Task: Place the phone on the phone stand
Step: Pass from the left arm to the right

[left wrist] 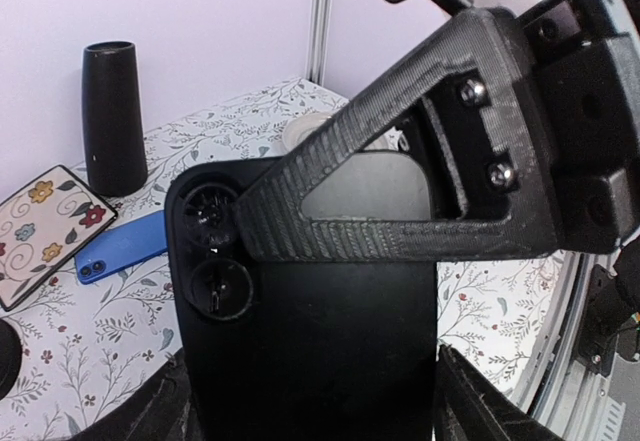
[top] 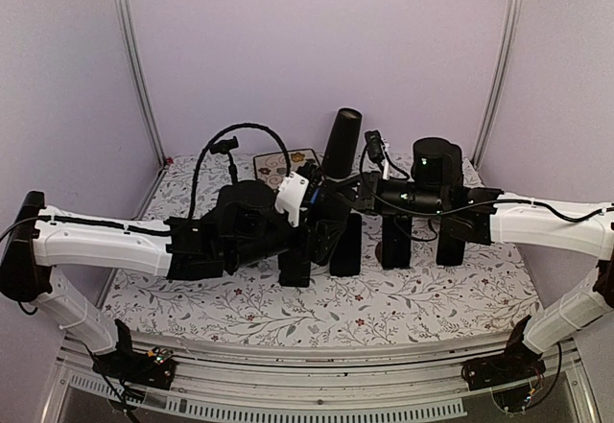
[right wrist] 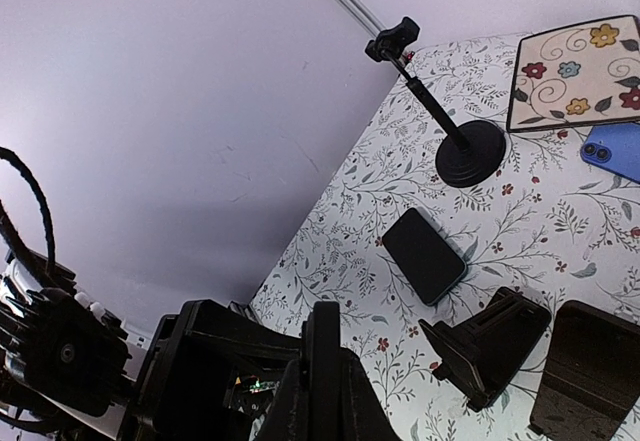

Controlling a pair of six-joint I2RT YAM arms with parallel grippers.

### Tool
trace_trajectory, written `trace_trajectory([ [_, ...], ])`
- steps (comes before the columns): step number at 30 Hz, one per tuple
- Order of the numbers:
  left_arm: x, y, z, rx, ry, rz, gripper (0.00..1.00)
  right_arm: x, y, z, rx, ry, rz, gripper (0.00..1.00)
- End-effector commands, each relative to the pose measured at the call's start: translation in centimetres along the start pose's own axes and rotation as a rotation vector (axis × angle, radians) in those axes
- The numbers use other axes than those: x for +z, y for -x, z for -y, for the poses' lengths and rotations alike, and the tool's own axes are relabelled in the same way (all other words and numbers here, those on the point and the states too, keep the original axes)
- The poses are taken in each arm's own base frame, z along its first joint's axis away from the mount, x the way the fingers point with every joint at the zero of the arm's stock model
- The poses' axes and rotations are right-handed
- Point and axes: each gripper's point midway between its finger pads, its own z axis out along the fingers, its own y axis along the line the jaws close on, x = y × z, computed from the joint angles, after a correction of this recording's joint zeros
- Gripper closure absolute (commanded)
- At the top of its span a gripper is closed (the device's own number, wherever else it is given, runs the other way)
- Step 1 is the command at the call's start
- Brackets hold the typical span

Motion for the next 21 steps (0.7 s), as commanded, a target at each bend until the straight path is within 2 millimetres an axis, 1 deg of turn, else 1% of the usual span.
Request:
trace_trajectory([
  [1, -0.1, 2.6, 0.6, -0.003, 0.005, 0.074, 0.54, -0.8, 0.6, -1.0, 0.002, 0.029, 0.026, 0.97],
  [6, 0.0, 2.1, 0.2, 0.008, 0.034, 0.06, 0.3, -1.4, 1.5, -1.3, 0.0, 0.018, 0.056, 0.97],
  [10, -0.3, 2.0, 0.2, 0.051, 0.076, 0.058, 0.17, -2.1, 2.7, -1.1, -0.003, -0.021, 0.101, 0.97],
  [14, -0.8, 2.1, 0.8, 0.128, 0.133, 0.066, 0.11, -3.0, 3.8, -0.7, 0.002, -0.073, 0.151, 0.97],
  [16, -0.9, 2.1, 1.1, 0.171, 0.17, 0.068, 0.11, -3.5, 4.3, -0.5, 0.013, -0.095, 0.176, 0.97],
  [21, -0.4, 1.4, 2.1, 0.302, 0.28, 0.044, 0.1, -4.6, 5.4, 0.0, 0.046, -0.152, 0.224, 0.97],
])
